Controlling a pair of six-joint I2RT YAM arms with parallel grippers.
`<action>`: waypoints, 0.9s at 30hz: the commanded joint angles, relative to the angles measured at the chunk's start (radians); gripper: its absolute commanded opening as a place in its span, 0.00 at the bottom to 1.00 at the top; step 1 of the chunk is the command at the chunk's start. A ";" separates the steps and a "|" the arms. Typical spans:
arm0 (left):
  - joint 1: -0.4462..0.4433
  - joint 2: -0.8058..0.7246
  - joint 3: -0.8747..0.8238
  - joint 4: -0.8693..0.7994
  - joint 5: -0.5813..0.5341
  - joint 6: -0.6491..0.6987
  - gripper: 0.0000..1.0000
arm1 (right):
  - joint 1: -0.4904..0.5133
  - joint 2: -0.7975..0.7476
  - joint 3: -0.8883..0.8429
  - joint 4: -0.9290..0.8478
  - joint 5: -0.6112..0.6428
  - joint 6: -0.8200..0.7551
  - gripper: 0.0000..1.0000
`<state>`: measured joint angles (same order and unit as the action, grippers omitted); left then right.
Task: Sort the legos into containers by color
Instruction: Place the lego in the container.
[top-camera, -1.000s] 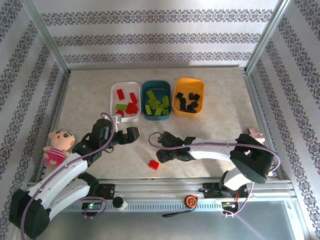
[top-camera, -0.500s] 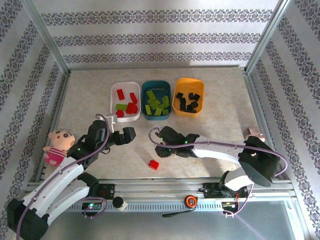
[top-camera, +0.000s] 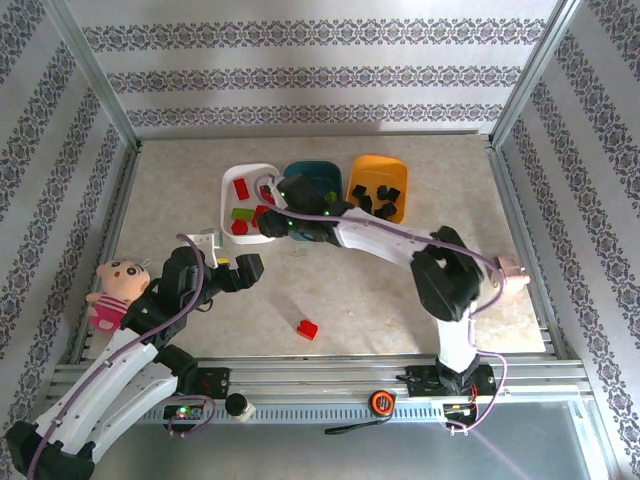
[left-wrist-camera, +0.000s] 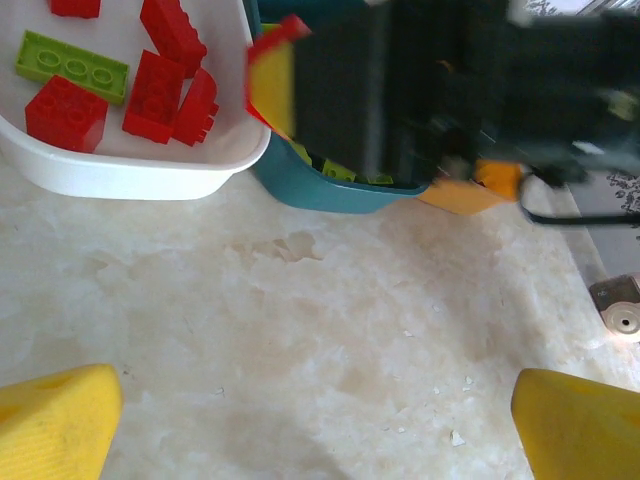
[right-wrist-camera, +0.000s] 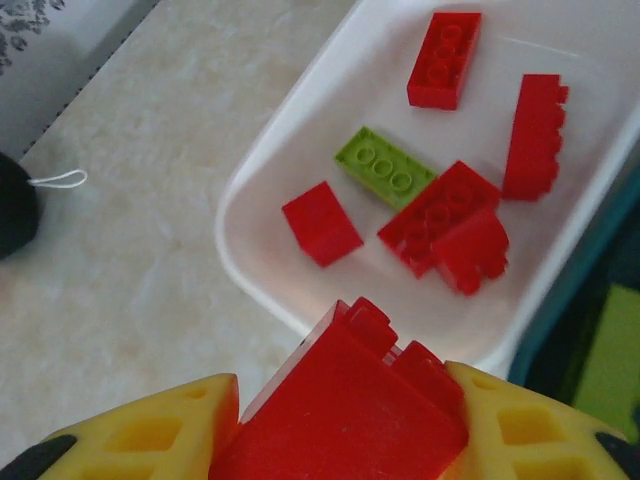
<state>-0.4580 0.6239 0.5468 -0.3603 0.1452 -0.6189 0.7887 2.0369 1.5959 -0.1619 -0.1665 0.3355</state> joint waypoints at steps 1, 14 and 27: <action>-0.007 0.005 -0.027 -0.019 0.036 -0.027 1.00 | -0.022 0.120 0.158 -0.029 -0.066 0.038 0.36; -0.051 0.136 -0.008 0.014 0.156 -0.001 0.97 | -0.068 0.100 0.225 -0.023 -0.018 0.108 0.72; -0.537 0.551 0.128 -0.072 -0.124 0.073 0.89 | -0.137 -0.341 -0.402 0.179 0.045 0.154 0.74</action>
<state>-0.9291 1.1034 0.6430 -0.3775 0.0944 -0.5835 0.6495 1.7485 1.2640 -0.0383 -0.1490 0.4763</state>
